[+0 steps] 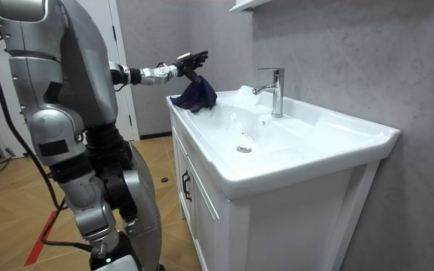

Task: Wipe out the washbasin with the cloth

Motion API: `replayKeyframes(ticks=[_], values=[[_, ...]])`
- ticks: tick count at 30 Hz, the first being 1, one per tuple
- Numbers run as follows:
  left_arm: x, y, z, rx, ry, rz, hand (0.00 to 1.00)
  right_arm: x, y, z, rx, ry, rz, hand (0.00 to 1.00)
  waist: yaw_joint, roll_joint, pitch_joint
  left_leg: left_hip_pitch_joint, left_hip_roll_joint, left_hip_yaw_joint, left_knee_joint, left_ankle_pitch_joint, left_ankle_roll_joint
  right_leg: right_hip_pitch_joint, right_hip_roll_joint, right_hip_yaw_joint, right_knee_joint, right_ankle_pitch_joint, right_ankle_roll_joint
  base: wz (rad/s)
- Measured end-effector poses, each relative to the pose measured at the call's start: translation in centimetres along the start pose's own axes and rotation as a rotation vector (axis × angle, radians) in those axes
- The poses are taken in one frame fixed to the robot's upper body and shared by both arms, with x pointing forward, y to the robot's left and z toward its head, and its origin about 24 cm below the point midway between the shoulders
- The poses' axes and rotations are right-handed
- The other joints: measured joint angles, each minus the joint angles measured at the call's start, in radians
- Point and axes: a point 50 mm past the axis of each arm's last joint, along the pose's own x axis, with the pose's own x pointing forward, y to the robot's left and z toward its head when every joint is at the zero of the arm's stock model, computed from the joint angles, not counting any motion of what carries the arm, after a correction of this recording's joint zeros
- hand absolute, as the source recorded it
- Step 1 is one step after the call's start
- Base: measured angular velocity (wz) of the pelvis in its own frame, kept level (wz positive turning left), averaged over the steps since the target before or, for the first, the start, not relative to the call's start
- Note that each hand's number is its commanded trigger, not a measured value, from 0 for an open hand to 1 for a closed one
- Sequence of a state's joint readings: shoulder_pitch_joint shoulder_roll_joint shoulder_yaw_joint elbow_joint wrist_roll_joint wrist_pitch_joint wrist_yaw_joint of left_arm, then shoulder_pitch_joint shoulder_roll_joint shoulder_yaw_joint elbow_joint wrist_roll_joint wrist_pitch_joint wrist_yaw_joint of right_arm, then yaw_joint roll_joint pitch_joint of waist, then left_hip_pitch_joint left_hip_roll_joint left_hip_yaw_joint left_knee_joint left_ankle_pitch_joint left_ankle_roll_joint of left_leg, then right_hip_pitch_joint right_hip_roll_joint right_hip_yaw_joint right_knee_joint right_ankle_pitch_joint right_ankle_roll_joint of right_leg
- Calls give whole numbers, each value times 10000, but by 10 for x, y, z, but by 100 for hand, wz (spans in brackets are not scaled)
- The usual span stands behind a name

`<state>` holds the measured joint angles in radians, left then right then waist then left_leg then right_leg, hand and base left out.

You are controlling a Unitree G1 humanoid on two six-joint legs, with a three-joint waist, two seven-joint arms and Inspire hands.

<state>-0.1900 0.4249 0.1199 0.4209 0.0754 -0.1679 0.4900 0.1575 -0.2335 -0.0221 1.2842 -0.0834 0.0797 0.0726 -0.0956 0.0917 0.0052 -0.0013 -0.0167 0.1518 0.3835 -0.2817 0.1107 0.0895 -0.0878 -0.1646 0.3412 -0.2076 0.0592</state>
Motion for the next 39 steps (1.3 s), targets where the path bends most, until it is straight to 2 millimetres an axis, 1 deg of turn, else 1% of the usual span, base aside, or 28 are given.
replayKeyframes(ticks=[5,9,12,15,16,20,22,25,27,31,36,39], values=[[1,5,4,-1697,401,757,0,0,2,-6,56,165,-9,0,307,-78,11,275,-41,-10,-232,44,-19,155,-28,-41,7,-12,15,0],[2,7,5,-2277,602,932,0,0,2,-4,242,98,0,0,453,-75,10,266,-67,-50,-231,39,-11,156,-54,-81,12,-17,23,4],[3,8,15,-2492,208,1005,0,0,1,-5,460,122,-62,0,509,-62,11,204,-134,-179,-197,26,15,154,-93,-103,26,-41,55,12],[5,13,25,-2798,-125,1382,0,0,1,-5,796,109,-216,0,559,42,6,236,-162,-187,-199,5,49,193,-99,10,20,-42,57,0],[6,15,27,-3029,-141,1492,0,0,1,-5,821,111,-234,0,545,89,22,272,-176,-207,-201,1,57,243,-107,2,2,-42,57,5],[6,17,26,-3610,130,1563,0,0,1,-6,1014,183,-221,0,491,160,43,329,-230,-279,-215,-7,71,328,-139,6,1,-74,103,6],[7,15,24,-4275,441,1295,0,0,1,-7,1027,202,-138,0,436,146,61,315,-292,-335,-216,6,90,333,-169,102,1,-136,147,6],[7,12,23,-4936,681,675,0,0,2,-9,980,230,-121,0,436,141,82,293,-307,-365,-213,7,92,295,-163,262,43,-150,154,2],[7,10,22,-5203,841,260,0,0,3,-9,921,257,-99,0,449,126,88,292,-314,-371,-217,7,94,298,-163,278,47,-159,156,0],[5,0,20,-5084,943,-1036,0,0,5,-8,926,302,-53,0,455,59,115,292,-322,-390,-226,8,96,309,-162,286,43,-180,169,0],[1,-13,16,-4905,1191,-2458,0,0,5,-6,927,252,-64,0,395,11,106,295,-328,-410,-224,7,95,344,-159,263,23,-182,170,0],[-5,-23,2,-4625,1857,-3414,0,0,4,-4,909,232,-69,0,354,55,78,267,-326,-412,-205,1,100,322,-158,272,26,-181,170,0]])
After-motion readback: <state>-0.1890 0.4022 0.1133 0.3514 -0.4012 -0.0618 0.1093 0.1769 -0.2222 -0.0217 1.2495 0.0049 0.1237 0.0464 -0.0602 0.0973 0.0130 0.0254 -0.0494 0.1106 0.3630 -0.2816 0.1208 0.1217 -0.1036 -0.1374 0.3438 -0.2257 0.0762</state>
